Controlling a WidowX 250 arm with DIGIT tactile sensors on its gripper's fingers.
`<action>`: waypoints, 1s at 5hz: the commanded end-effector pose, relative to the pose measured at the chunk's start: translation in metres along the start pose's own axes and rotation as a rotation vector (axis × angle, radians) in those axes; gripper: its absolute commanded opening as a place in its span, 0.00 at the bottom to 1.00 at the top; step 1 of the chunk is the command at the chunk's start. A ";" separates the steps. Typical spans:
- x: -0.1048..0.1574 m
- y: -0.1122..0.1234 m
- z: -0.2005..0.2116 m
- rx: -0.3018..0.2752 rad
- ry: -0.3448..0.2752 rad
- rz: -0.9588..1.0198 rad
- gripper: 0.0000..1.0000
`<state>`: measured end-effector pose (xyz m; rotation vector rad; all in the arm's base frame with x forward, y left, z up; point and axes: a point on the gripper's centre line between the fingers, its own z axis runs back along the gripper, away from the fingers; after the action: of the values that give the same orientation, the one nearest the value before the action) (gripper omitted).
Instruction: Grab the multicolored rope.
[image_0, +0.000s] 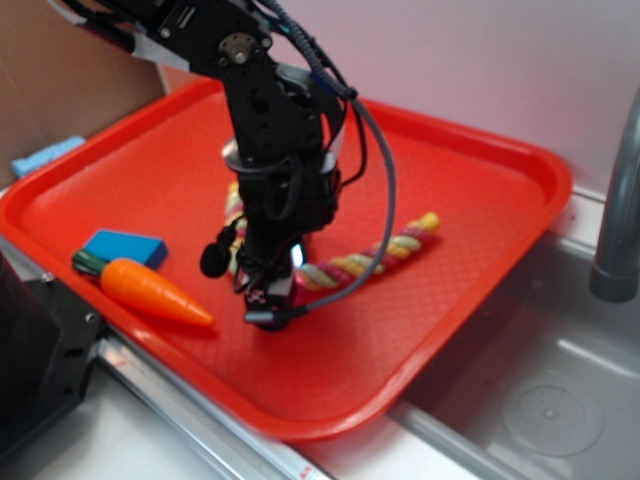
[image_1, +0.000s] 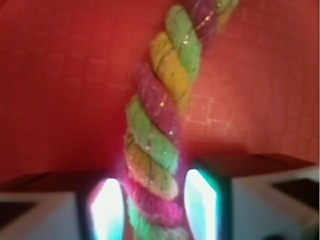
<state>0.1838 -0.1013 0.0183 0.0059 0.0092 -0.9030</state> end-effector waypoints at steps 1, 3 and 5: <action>-0.006 -0.002 0.014 0.035 -0.011 0.024 0.00; -0.015 0.033 0.084 0.111 -0.032 0.511 0.00; -0.051 0.079 0.170 0.011 -0.108 1.015 0.00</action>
<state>0.2184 -0.0103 0.1763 -0.0152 -0.0325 0.1090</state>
